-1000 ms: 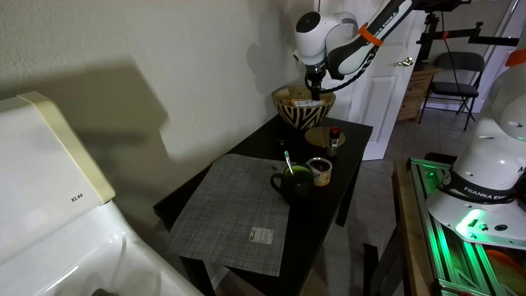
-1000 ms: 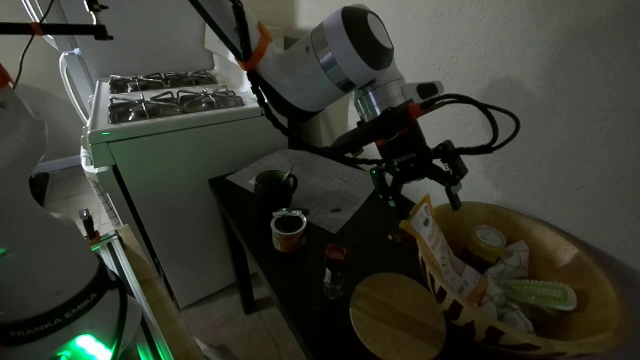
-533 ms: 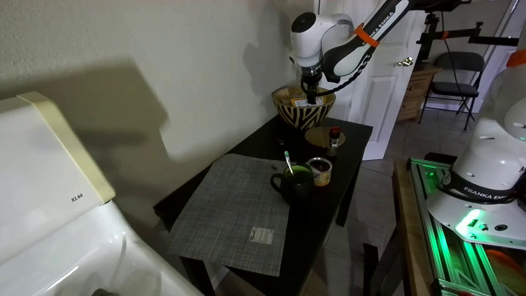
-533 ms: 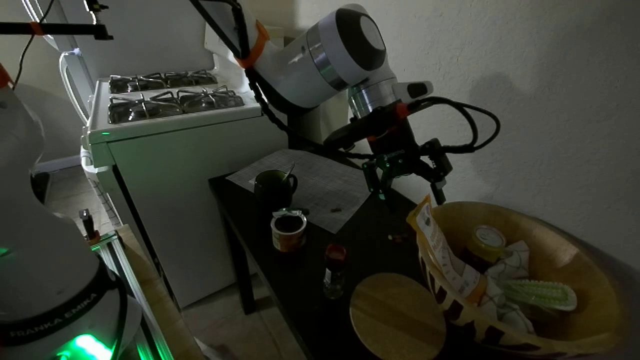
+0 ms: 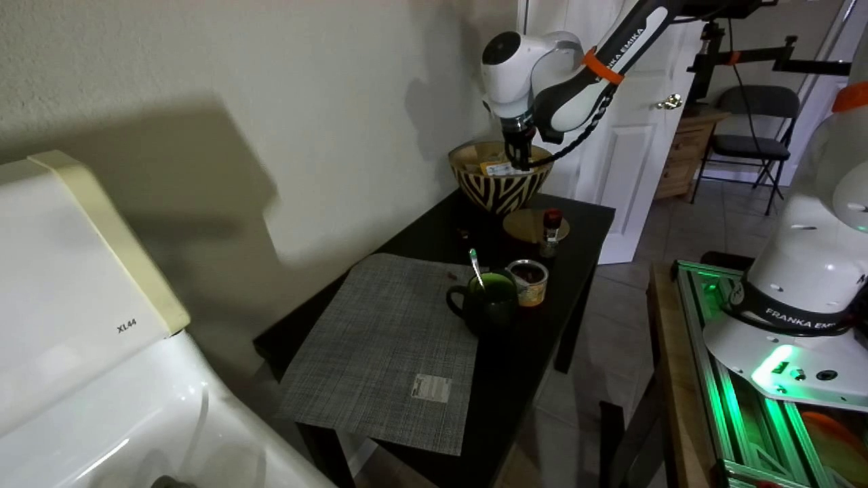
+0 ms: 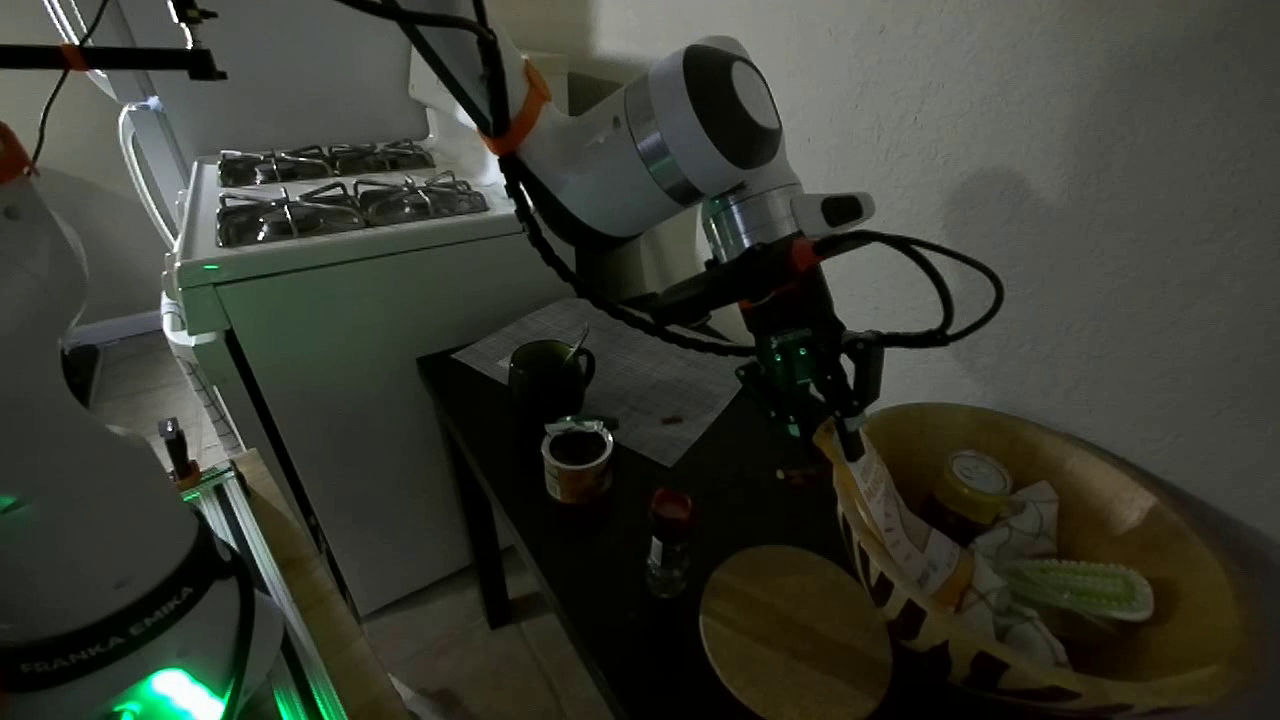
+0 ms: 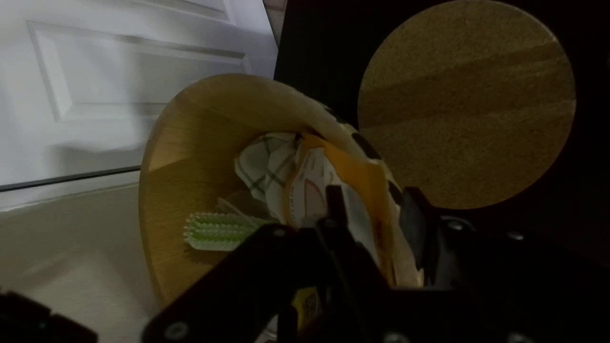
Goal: Remove the white packet from the bowl.
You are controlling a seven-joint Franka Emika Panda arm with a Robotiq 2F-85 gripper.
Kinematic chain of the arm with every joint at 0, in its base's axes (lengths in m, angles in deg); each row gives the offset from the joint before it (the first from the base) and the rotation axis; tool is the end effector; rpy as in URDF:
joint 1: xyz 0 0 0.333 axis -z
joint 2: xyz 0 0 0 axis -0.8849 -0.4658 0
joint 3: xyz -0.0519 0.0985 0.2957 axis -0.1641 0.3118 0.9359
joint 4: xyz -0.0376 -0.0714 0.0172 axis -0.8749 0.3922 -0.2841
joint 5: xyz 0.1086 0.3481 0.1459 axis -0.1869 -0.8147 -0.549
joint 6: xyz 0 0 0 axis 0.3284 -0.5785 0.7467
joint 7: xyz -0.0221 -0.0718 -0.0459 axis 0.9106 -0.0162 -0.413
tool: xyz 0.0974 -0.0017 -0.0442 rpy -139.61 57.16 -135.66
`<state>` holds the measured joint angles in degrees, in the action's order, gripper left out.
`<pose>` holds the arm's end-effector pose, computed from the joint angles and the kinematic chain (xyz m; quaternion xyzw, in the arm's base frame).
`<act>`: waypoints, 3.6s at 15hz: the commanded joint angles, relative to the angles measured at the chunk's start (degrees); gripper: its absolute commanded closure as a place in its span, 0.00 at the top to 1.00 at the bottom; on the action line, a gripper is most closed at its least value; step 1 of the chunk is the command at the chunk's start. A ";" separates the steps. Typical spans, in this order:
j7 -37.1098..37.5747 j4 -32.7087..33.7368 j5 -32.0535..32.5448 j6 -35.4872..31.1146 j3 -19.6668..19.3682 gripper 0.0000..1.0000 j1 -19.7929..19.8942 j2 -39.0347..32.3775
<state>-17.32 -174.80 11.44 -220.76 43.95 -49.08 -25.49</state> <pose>0.4730 -0.2128 0.3098 0.9445 0.0249 -0.0427 0.3247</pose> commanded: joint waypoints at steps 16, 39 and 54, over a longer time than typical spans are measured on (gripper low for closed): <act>-13.06 3.72 -42.04 2.95 6.47 0.01 -11.65 23.22; 10.00 17.01 -53.21 7.16 19.08 0.01 -19.67 -2.36; -1.69 26.97 -75.38 7.15 18.17 0.01 -18.77 -16.78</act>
<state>-17.80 -149.40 -62.32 -214.59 62.79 -68.16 -40.64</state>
